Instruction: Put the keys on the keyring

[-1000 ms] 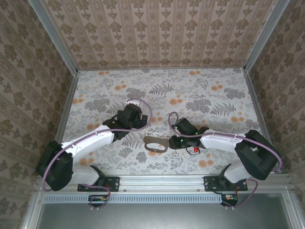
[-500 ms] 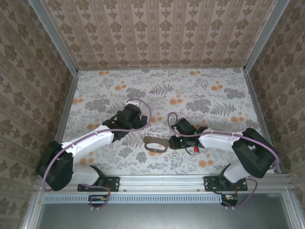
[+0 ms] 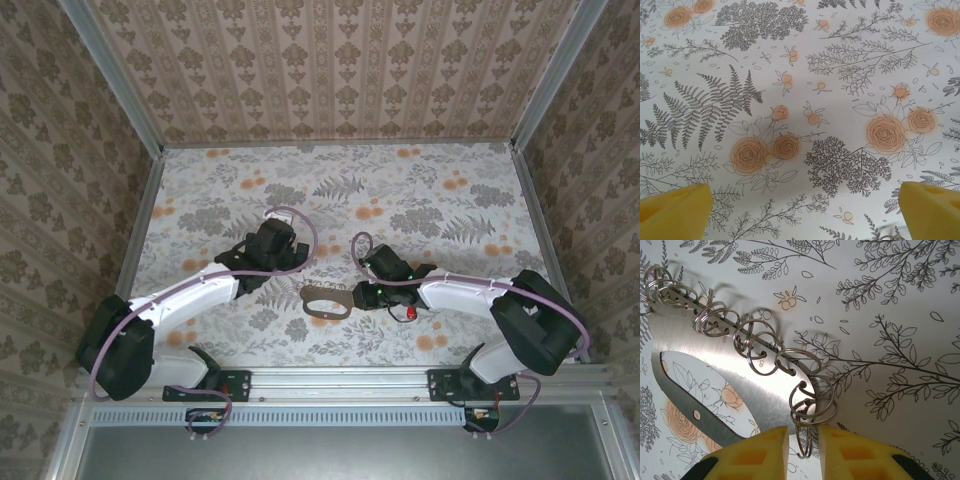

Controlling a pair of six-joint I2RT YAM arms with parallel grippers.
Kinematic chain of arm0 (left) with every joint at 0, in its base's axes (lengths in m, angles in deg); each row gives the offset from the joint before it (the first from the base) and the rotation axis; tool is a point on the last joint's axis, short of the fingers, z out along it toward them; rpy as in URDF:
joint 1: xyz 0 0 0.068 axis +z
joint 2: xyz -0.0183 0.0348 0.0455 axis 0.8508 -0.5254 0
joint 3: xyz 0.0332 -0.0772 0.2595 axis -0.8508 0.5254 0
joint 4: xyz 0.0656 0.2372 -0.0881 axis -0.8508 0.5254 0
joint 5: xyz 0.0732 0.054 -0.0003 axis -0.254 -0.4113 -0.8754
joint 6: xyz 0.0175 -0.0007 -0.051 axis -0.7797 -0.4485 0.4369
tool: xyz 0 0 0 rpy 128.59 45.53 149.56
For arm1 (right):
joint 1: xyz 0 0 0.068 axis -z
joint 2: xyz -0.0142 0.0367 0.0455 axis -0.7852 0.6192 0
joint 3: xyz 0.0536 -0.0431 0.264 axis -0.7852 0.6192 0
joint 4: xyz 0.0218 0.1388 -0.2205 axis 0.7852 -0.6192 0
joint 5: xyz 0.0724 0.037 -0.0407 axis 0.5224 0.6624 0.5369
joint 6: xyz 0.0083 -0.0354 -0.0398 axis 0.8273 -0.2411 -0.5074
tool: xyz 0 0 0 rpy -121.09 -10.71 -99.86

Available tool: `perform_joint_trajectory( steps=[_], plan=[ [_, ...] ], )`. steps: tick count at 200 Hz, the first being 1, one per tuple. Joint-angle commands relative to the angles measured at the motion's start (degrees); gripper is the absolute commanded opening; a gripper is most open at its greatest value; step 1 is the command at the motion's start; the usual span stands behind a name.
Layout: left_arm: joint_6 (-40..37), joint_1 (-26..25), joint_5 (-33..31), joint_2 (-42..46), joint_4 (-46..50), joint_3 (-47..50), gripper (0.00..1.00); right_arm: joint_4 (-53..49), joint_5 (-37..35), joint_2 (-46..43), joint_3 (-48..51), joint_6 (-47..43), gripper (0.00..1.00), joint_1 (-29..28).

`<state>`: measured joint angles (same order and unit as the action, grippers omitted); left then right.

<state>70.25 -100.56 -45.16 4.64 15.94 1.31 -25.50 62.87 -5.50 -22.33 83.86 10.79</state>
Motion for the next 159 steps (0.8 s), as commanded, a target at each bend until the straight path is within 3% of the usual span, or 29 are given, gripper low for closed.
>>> perform_joint_trajectory(
  steps=[1,85,115,145,159],
  plan=[
    [0.17,0.43,0.43,0.21,-0.59,0.60,0.98,-0.48,-0.75,-0.61,-1.35,0.11,0.25,-0.36],
    [0.31,0.61,1.03,0.03,-0.88,0.70,0.98,0.94,-1.14,1.81,-1.30,0.08,0.24,-0.31],
    [0.32,0.64,1.15,0.04,-1.02,0.78,0.98,1.04,-1.41,1.87,-1.24,0.01,0.16,-0.36],
    [0.39,0.65,1.25,0.14,-1.05,0.80,0.98,0.72,-1.22,1.32,-1.26,-0.07,0.00,-0.35],
    [0.57,0.67,1.52,0.23,-1.28,0.83,0.98,-0.30,-1.18,0.57,-1.68,-0.62,0.00,-0.34]
  ],
)
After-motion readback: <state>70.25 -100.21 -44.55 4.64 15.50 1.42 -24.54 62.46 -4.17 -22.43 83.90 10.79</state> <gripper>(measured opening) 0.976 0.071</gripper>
